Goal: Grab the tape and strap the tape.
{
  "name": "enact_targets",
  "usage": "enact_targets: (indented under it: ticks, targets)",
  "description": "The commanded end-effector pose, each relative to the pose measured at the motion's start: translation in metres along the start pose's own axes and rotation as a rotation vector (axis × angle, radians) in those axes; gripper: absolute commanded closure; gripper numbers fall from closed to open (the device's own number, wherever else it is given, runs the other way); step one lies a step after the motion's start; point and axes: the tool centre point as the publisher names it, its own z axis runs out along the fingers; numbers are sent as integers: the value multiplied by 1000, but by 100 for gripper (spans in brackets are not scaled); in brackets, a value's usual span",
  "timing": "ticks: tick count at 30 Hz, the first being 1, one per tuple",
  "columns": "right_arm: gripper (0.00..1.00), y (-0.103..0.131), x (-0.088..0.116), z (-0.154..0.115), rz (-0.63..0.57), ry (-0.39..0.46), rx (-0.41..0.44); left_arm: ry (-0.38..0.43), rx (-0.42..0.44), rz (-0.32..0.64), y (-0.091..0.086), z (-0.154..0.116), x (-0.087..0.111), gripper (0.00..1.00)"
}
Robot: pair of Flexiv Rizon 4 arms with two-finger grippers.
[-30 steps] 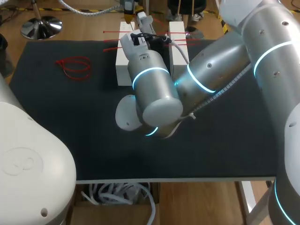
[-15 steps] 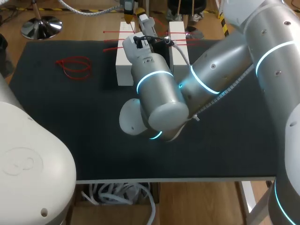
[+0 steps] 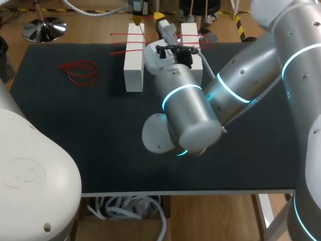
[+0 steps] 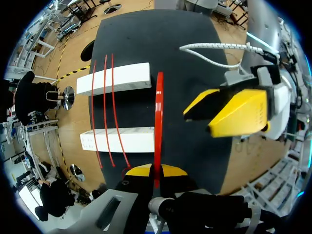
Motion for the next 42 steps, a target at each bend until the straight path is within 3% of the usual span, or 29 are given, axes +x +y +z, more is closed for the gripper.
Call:
enact_targets:
  ticks: [1,16,21,23,26,27,29,42]
  targets:
    - [77,-23,-9,-10,-1,5,-41,0,-2,-1,0,0,1,100]
    - [77,-93,6,-18,33,37,132,0,-2,-1,0,0,1,100]
    - [85,-108,8,-15,45,37,166,0,-2,-1,0,0,1,100]
    - [100,-111,8,-13,46,33,172,0,-2,-1,0,0,1,100]
    - [100,-112,8,-12,54,26,176,0,-2,-1,0,0,1,100]
    - [80,-112,8,-11,59,24,175,0,-2,-1,0,0,1,100]
    - [0,-112,7,-10,71,22,174,0,-2,-1,0,0,1,100]
    - [0,-112,7,-10,71,22,174,0,-2,-1,0,0,1,100]
